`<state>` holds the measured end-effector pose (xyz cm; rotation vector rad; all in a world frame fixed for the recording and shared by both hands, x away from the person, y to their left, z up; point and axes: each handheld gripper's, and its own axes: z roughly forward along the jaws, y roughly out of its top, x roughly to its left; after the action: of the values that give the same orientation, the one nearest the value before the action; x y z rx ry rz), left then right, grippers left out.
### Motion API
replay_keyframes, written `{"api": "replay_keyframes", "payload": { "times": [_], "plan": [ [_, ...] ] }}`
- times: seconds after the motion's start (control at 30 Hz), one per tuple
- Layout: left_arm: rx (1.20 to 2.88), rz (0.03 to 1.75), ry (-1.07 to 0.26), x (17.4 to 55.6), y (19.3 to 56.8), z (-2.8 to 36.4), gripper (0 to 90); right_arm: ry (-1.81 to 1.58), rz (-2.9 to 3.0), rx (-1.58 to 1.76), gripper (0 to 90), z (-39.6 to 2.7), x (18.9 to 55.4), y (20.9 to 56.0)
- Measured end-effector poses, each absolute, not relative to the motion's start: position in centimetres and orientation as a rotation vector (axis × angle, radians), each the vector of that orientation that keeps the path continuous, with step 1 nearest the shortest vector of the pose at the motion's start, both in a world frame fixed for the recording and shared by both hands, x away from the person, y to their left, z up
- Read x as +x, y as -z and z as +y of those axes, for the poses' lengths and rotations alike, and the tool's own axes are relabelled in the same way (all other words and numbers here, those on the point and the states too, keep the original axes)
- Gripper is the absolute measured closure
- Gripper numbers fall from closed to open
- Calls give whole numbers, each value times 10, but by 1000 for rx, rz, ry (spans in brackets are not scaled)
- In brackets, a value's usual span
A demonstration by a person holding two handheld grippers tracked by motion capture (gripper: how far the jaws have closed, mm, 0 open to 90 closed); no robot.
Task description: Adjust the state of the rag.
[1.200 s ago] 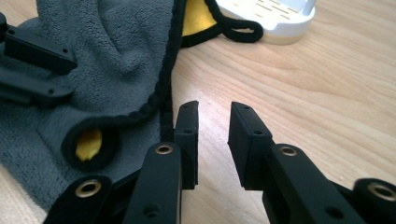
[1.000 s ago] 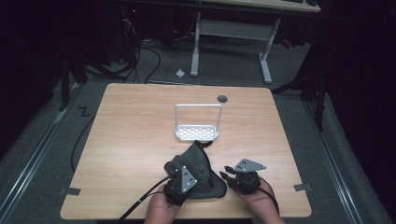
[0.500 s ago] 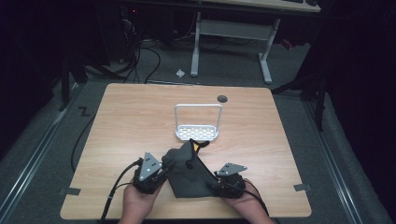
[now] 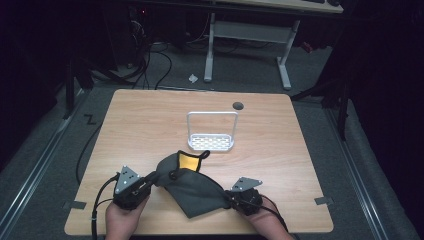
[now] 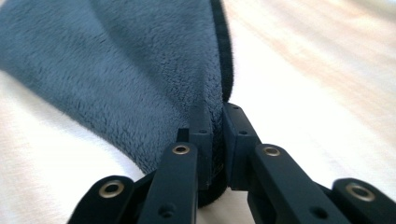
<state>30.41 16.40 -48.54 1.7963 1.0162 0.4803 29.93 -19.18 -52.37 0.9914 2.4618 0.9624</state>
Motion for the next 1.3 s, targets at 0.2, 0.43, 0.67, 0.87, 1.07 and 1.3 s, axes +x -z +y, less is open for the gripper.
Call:
{"api": "replay_keyframes", "payload": {
  "times": [0.2,0.43,0.67,0.87,1.07,1.3],
  "plan": [
    [1786,993,-390,324,490,147,846,-972,2258,1083,845,-221,320,505],
    [1750,884,-330,348,475,112,834,-1019,1988,1202,836,-274,334,467],
    [1839,1093,-343,339,522,157,701,-1068,2168,1080,806,-242,309,488],
    [1713,1193,-473,320,508,192,601,-1037,2302,1024,792,-213,307,505],
    [1753,1036,-509,304,484,163,619,-1040,2347,985,788,-203,305,509],
    [1830,915,-354,309,482,104,518,-1113,2464,857,797,-178,288,510]
  ]
}}
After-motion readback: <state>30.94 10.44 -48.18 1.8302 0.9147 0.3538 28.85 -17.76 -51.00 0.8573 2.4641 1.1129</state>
